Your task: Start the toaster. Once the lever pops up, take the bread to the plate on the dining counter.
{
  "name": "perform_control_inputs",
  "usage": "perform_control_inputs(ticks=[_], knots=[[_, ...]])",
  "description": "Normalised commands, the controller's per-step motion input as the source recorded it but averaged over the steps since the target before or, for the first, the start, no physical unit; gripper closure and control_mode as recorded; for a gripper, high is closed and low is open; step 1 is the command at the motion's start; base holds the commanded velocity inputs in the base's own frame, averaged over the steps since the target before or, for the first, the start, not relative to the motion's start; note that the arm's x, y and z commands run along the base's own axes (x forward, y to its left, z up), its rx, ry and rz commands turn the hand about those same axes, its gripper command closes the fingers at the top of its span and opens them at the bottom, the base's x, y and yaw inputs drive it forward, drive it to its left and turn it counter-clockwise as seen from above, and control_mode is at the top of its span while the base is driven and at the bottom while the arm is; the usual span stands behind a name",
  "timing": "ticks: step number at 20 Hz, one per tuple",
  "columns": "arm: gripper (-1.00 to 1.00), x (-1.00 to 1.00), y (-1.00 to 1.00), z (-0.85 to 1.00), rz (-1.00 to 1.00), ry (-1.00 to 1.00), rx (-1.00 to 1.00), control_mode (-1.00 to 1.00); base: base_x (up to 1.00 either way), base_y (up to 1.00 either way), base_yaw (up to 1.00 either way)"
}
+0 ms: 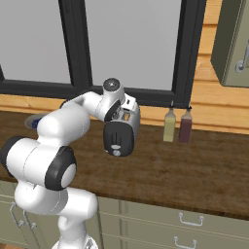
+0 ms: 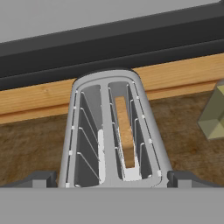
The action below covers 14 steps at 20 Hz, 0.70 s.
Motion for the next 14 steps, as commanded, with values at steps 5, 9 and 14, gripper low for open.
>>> perform_control_inputs(ticks=[5,9,14], knots=[[-1.0,0.0,0.0,0.0,0.0,0.0,0.0,-1.0,0.0,0.0,0.0],[-1.0,0.0,0.0,0.0,0.0,0.0,0.0,-1.0,0.0,0.0,0.0],[-1.0,0.0,0.0,0.0,0.0,0.0,0.0,-1.0,0.0,0.0,0.0]])
